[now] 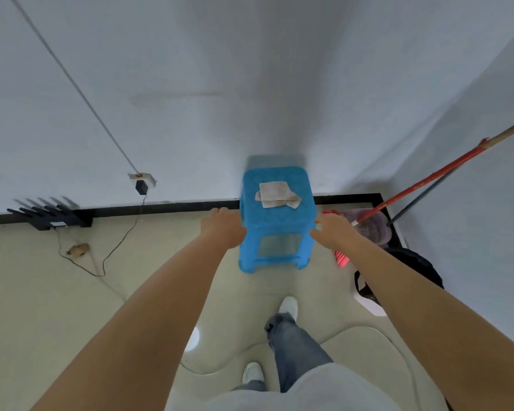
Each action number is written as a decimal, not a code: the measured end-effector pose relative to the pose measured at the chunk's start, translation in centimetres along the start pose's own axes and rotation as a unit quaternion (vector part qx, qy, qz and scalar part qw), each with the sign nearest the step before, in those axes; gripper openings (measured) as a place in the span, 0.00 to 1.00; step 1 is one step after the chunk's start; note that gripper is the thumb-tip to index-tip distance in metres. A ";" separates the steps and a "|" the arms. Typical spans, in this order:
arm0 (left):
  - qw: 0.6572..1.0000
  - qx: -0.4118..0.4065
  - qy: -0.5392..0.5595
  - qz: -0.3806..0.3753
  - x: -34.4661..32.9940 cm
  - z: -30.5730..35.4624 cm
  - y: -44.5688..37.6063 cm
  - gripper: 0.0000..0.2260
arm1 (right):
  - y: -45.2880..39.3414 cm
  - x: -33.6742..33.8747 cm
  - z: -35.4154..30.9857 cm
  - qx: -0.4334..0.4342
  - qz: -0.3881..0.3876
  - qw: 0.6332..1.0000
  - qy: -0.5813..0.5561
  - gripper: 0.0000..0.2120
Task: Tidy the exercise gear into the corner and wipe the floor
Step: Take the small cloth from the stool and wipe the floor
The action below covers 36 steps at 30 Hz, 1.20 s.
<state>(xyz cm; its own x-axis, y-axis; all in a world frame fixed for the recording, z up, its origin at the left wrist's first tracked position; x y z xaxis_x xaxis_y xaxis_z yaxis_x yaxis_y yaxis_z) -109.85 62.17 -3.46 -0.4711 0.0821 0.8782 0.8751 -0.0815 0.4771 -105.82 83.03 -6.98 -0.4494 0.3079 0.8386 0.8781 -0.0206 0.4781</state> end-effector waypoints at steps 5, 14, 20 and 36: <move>0.999 -0.002 -0.008 -0.032 0.6 3.2 -10.4 0.18 | -10.7 1.8 3.6 -0.018 -0.012 1.000 -0.021 0.20; 0.990 0.018 -0.012 -0.138 -0.7 8.1 -25.5 0.19 | -25.6 0.2 8.5 -0.068 -0.086 0.989 -0.102 0.18; 0.984 0.048 0.026 -0.172 -4.7 9.7 -34.0 0.18 | -33.2 -2.5 9.6 -0.074 -0.083 0.985 -0.134 0.16; 0.993 0.019 0.034 -0.111 -14.1 11.8 -45.1 0.13 | -44.6 -8.7 9.3 -0.095 -0.002 0.987 -0.128 0.14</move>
<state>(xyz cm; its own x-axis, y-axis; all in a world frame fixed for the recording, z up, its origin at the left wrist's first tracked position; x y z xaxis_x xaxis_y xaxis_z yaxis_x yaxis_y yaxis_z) -141.41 76.39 -37.76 -0.6583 0.0274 0.7523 0.7516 -0.0320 0.6588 -139.51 90.09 -38.02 -0.3744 0.5384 0.7549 0.8190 -0.1897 0.5415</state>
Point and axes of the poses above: each hand's wrist, its own y-axis away from the middle knuckle, its own x-axis out of the back of the hand, z = x × y, the point moved 5 cm from there along -y, towards the middle knuckle, and after that the axes turned 9 degrees about x, right-handed, at the moved point
